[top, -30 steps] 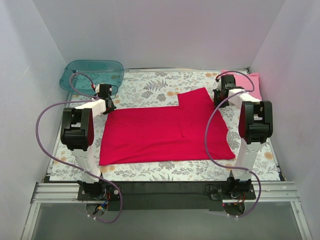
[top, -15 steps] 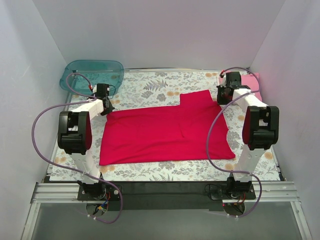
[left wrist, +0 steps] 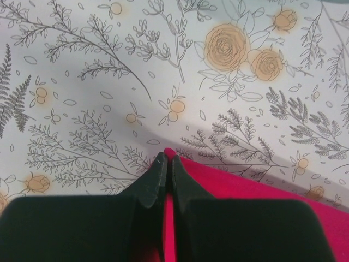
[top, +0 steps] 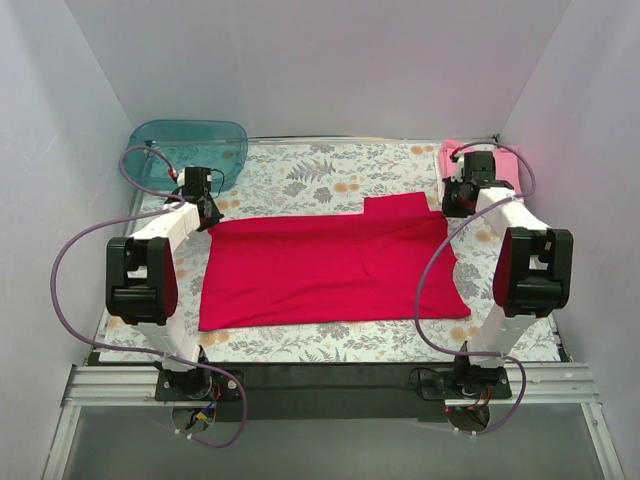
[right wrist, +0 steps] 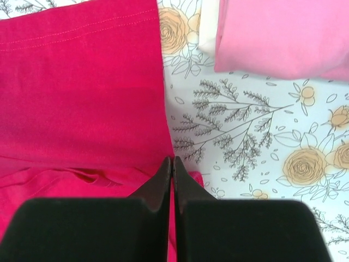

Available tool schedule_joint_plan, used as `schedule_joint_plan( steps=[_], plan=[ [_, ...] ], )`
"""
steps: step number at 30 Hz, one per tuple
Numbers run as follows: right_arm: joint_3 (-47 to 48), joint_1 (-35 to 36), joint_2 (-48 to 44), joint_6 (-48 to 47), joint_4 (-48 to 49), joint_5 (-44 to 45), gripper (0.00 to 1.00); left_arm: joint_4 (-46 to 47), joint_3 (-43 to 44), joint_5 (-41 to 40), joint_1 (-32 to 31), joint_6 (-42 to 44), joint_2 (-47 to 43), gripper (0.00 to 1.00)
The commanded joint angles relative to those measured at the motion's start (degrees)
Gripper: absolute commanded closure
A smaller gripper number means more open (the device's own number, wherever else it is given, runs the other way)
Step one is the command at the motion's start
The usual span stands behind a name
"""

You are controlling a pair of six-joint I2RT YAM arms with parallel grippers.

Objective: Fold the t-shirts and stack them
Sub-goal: Fold the tshirt

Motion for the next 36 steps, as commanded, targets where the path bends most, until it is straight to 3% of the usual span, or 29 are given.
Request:
schedule_joint_plan(
  steps=[1,24,36],
  plan=[
    [-1.88,-0.70,-3.40,0.22,0.45,0.00,0.99,-1.75,-1.70,-1.68,0.77,-0.06,-4.07,1.00],
    [-12.87,-1.05,-13.95,1.71,-2.37,1.05,0.99,-6.41,-8.03,-0.98,0.86,-1.47,-11.98,1.00],
    [-17.01,-1.05,-11.68,5.14,-2.98,0.88,0.99,-5.18,-13.57,-0.01,0.95,-3.05,-12.34,1.00]
  ],
)
